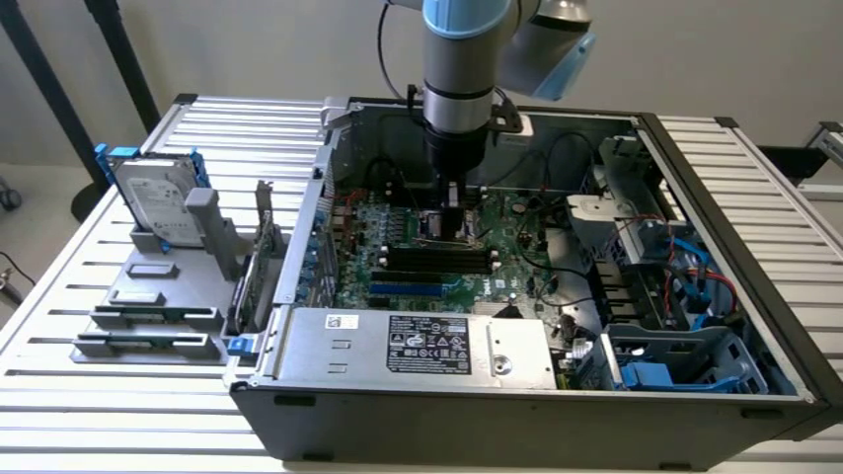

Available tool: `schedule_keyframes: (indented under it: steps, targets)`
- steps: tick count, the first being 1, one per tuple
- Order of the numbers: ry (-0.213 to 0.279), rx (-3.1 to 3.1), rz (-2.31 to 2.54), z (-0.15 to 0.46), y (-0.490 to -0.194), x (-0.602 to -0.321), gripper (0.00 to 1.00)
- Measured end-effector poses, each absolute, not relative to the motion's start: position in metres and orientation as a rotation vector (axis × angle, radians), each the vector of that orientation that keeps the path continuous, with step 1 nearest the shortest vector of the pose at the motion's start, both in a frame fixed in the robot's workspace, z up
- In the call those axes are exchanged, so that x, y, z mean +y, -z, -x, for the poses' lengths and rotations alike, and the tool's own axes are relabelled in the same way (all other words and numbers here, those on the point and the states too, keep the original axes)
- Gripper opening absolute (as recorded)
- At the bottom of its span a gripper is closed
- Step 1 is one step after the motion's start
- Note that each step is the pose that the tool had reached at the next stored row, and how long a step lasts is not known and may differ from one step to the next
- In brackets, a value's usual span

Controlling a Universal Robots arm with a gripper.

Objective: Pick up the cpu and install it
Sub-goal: 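Place the cpu into insertion slot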

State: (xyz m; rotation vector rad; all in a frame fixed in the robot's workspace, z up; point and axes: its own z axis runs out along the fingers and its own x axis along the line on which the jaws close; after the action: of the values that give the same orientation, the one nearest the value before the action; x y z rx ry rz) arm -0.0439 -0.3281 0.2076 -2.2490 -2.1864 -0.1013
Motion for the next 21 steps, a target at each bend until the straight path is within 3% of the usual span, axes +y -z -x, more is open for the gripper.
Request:
schedule_keyframes:
  steps: [5, 6, 7, 8, 14, 16, 21]
  targets:
    - [0.094, -2.183, 2.246, 0.05, -0.211, -0.328, 0.61]
    - [0.092, -2.182, 2.245, 0.052, -0.211, -0.328, 0.54]
    - [0.09, -2.181, 2.244, 0.054, -0.211, -0.328, 0.54]
    - [0.088, -2.18, 2.243, 0.056, -0.211, -0.328, 0.42]
    - [0.074, -2.174, 2.238, 0.068, -0.213, -0.328, 0.24]
    - [0.068, -2.172, 2.235, 0.071, -0.214, -0.328, 0.13]
    - [0.058, -2.167, 2.231, 0.077, -0.216, -0.328, 0.11]
